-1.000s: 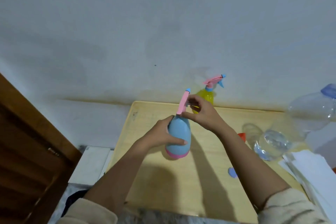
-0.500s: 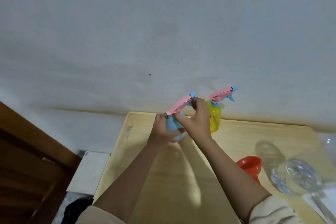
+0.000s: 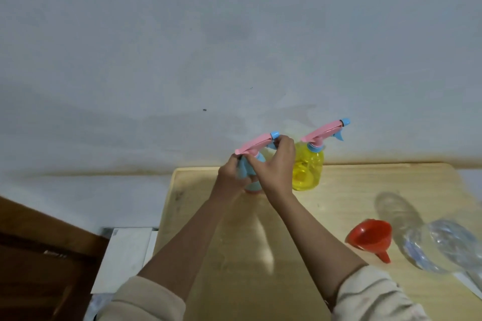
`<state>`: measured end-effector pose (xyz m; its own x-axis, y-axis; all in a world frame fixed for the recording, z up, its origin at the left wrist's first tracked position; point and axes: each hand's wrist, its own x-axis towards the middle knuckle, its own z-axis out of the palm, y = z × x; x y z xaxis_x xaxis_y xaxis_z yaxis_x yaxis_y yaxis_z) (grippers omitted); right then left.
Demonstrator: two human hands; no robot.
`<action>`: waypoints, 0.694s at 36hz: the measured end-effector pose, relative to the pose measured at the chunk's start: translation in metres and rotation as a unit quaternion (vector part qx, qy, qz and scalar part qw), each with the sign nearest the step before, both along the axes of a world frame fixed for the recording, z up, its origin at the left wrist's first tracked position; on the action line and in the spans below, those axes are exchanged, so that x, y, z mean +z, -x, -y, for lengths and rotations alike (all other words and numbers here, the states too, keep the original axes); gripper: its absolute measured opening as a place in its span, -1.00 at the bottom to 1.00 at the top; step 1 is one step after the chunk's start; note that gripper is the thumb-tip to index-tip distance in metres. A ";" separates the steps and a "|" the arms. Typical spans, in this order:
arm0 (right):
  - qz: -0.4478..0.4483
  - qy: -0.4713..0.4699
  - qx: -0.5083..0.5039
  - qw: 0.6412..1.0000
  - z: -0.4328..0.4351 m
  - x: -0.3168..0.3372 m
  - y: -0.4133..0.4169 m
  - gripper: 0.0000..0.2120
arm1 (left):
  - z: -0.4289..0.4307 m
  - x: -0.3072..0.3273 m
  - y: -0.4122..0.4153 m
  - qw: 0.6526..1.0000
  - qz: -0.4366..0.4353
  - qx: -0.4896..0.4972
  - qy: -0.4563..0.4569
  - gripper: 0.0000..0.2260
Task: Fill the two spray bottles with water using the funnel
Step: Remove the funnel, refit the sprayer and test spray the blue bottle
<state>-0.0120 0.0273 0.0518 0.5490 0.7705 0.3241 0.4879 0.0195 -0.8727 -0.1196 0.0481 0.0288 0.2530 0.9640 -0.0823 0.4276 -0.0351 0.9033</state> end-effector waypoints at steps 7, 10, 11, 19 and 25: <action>0.005 0.010 -0.026 1.000 -0.006 0.001 -0.004 -0.42 | -0.011 -0.005 -0.003 0.999 0.036 -0.033 -0.006 -0.44; 0.015 0.013 -0.031 0.999 -0.009 0.000 -0.005 -0.42 | -0.016 -0.008 -0.004 0.998 0.042 -0.042 -0.019 -0.54; 0.019 0.015 -0.031 0.999 -0.009 0.000 -0.005 -0.42 | -0.018 -0.008 -0.004 0.998 0.044 -0.046 -0.021 -0.52; 0.025 0.024 -0.043 0.998 -0.007 -0.002 0.000 -0.42 | -0.024 -0.021 -0.001 0.997 0.033 -0.058 -0.029 -0.46; 0.005 0.030 -0.038 0.999 -0.004 -0.001 0.002 -0.44 | -0.016 -0.024 -0.004 0.997 0.029 -0.012 -0.068 -0.32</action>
